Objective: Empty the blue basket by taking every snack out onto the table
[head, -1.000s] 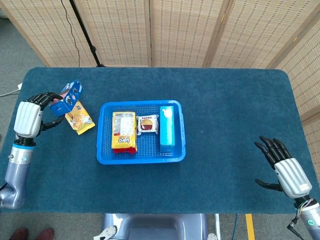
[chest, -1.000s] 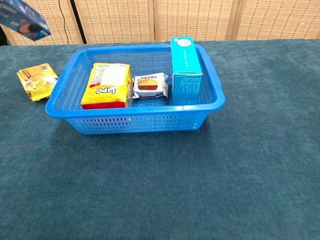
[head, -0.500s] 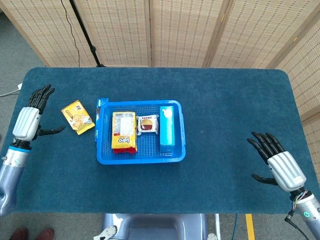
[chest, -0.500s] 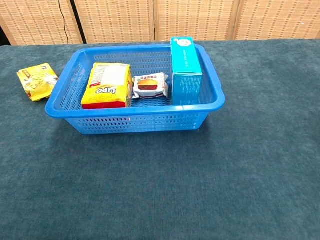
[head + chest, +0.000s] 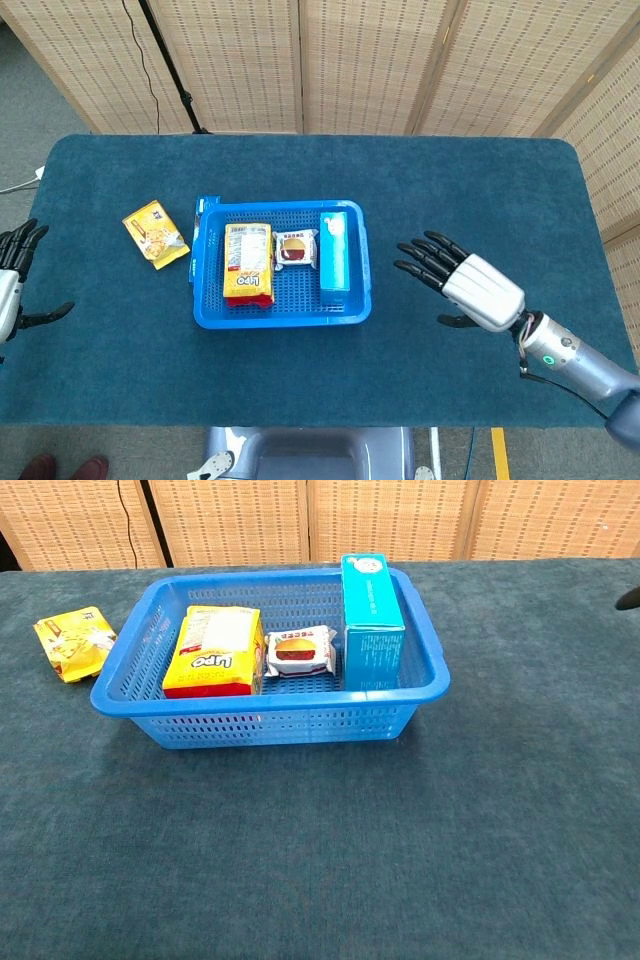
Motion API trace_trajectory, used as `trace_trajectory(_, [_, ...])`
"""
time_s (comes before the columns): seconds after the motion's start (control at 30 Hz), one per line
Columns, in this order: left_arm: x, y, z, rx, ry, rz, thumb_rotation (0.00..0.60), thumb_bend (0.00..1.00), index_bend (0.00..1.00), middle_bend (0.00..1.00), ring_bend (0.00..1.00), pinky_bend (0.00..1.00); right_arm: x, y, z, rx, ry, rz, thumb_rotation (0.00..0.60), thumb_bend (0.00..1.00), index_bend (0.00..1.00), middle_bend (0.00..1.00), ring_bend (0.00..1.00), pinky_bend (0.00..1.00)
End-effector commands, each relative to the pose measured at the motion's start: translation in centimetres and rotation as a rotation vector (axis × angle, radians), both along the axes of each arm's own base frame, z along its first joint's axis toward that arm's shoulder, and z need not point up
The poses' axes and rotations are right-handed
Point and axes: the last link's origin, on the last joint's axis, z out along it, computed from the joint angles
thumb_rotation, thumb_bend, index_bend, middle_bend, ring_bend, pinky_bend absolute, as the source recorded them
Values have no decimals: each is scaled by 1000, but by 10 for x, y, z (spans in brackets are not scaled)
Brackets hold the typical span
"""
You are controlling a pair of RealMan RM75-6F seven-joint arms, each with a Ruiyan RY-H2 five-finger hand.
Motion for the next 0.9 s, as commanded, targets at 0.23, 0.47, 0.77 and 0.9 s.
trace_trajectory(0.23, [1,-22,8,49,34,60,600,0,0,0,0,0,54,-43,-57,56,142,76,600,0,14,0,0,47])
trace_trajectory(0.47, [2,-23,5,38,44,54,600,0,0,0,0,0,81,-65,-87,40,212,119,600,0,20,0,0,63])
trace_trajectory(0.77, [-3,-18,4,31,49,83,600,0,0,0,0,0,94,-81,-103,20,242,139,600,0,58,0,0,77])
trace_trajectory(0.9, [-5,-14,2,24,49,97,600,0,0,0,0,0,99,-85,-110,18,271,148,600,0,100,10,0,89])
